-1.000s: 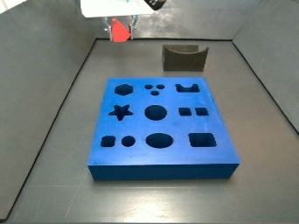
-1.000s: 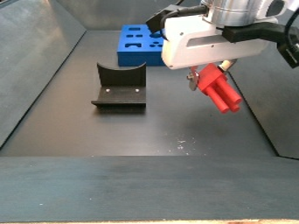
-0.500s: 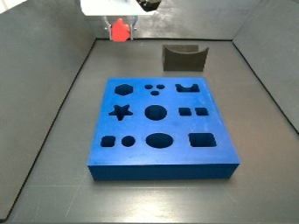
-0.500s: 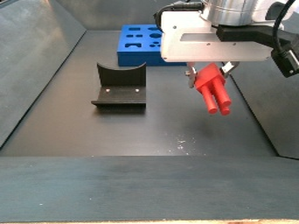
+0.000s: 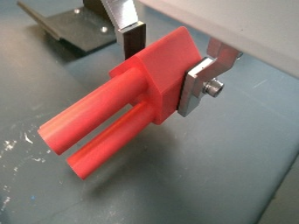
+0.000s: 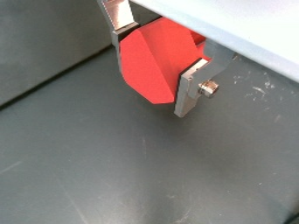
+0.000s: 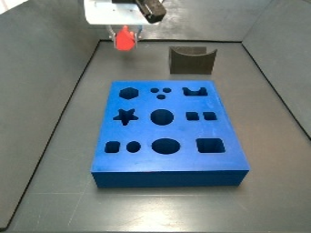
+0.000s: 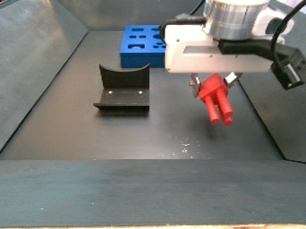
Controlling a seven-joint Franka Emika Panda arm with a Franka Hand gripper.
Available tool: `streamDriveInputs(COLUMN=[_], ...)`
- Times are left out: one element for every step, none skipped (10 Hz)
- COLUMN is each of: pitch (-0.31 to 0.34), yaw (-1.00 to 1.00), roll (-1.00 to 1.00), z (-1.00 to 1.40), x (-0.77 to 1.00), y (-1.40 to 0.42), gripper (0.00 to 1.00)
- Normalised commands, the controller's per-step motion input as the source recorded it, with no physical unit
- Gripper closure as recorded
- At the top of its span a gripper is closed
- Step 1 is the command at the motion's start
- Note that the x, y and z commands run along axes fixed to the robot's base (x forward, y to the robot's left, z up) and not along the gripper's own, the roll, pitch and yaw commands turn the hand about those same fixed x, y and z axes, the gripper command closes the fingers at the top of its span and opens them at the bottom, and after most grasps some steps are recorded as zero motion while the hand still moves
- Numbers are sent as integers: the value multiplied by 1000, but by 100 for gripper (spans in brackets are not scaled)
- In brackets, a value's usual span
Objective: Pick up the 3 prong object. Move up. Rotate the 3 prong object. Place the 3 prong object on the fixture. Regrasp the 3 prong object. Move to above the board. Insert the 3 prong object.
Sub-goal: Rotate the 3 prong object.
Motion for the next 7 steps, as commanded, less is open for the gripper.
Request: streamDriveInputs(pitch=[-56, -73, -85, -97, -101, -110, -120], yaw=[16, 16, 16, 17, 20, 20, 23], roll=[-72, -81, -91, -105, -116, -123, -133], z=[-645, -563, -488, -392, -330, -264, -194], x=[42, 42, 36, 37, 32, 31, 30], y=[5, 5, 4, 7, 10, 13, 12], gripper=[100, 100, 100, 100, 100, 100, 100])
